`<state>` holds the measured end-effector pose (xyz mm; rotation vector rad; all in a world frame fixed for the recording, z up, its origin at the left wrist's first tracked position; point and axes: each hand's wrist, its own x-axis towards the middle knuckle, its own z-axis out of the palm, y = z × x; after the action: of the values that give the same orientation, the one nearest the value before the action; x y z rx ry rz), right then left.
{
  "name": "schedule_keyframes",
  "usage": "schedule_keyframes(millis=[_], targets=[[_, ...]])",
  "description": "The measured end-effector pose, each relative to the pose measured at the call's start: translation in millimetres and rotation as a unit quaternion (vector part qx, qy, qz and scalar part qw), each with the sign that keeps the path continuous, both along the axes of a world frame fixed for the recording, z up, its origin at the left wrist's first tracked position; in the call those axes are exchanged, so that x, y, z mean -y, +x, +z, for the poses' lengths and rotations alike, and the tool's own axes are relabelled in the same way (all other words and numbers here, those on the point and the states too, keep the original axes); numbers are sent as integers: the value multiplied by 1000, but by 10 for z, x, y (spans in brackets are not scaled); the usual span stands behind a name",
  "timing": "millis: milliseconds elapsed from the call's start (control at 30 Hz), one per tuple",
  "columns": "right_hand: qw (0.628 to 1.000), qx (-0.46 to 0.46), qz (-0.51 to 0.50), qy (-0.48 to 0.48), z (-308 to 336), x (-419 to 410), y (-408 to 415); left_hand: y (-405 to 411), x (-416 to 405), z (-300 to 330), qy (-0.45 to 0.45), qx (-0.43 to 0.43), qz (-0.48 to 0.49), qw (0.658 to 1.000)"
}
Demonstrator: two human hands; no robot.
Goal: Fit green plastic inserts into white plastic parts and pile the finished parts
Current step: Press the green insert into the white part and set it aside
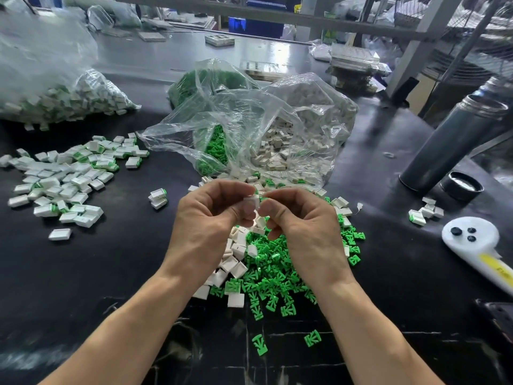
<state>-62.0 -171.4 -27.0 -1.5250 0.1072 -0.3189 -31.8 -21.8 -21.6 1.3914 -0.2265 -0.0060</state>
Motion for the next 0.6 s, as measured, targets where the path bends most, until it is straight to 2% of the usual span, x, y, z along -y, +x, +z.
schedule_keyframes(millis=[133, 333, 600], targets=[[999, 2, 17, -27, 4, 13, -14, 13, -15, -16, 6, -1, -10, 1000], [986, 2, -11, -164, -28, 22, -35, 45, -51, -65, 85, -4, -20, 996], [955, 33, -33, -294, 19, -7, -61, 56, -105, -48, 206, 76, -2, 976]])
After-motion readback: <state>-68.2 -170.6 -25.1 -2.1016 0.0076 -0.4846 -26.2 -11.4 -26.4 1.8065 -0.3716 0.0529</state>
